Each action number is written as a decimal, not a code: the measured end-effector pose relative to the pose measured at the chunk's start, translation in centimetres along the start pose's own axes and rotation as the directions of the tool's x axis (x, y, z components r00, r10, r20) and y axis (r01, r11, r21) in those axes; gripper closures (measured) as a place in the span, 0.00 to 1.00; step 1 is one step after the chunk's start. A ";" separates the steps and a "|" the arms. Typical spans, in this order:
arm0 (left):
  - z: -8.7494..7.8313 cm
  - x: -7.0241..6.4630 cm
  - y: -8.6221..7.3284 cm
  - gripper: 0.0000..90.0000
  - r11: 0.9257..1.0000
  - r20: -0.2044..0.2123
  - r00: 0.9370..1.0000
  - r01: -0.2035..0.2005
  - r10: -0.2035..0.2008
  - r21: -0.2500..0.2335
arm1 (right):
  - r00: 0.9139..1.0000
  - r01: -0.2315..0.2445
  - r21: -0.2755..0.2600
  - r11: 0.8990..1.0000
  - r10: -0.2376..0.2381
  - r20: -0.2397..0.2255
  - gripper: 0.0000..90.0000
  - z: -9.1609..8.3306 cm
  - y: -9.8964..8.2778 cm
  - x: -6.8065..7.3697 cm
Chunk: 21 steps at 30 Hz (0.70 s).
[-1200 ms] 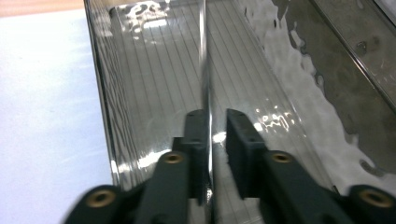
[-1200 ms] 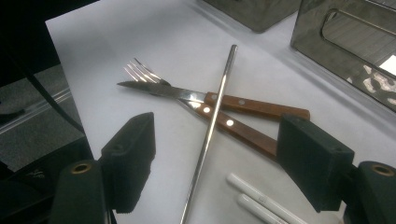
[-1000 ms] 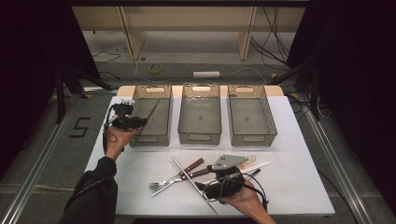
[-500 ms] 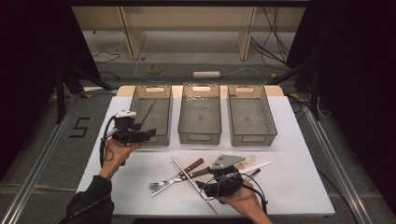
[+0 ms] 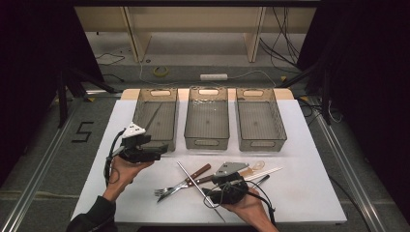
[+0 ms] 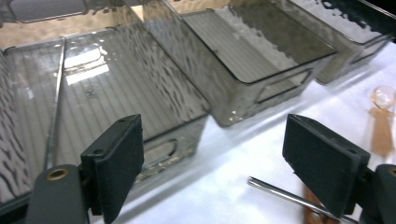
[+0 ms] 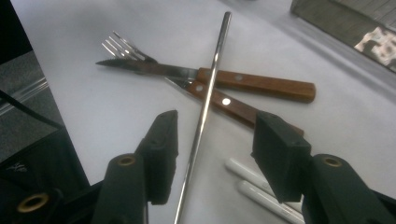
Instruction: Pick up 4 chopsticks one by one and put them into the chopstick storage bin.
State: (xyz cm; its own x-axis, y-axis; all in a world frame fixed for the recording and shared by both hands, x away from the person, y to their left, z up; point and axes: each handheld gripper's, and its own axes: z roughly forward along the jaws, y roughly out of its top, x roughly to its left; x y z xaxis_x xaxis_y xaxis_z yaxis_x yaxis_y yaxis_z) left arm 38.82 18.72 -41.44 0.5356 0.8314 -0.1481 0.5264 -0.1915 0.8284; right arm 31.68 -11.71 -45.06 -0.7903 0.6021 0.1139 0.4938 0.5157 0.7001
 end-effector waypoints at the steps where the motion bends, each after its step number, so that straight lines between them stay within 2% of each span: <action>1: -0.1 -0.2 -0.2 0.21 1.000 0.005 1.000 -0.009 0.009 0.001 | 1.000 0.001 0.013 1.000 -0.001 -0.005 0.60 0.3 0.0 0.2; 11: -0.8 -2.1 -1.9 0.20 0.998 0.047 0.997 -0.056 0.056 -0.012 | 1.000 0.020 0.067 0.998 -0.019 -0.020 0.71 2.0 -0.2 0.8; 15: -1.3 -2.9 -2.3 0.19 0.996 0.067 0.995 -0.076 0.079 -0.040 | 1.000 0.016 0.089 0.996 -0.014 -0.021 0.75 2.5 -0.3 0.8; 21: -1.6 -3.3 -2.7 0.19 0.996 0.070 0.994 -0.076 0.079 -0.038 | 1.000 0.021 0.112 0.994 -0.019 -0.017 0.81 3.0 -0.4 0.8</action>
State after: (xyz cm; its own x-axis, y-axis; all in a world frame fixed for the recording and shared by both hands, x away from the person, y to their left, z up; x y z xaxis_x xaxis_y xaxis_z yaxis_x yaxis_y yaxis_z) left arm 34.61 17.35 -42.39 0.6202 0.7752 -0.1201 0.4588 -0.2343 0.8571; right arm 31.90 -9.62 -47.38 -0.8056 0.5817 0.1128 0.5148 0.5929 0.6192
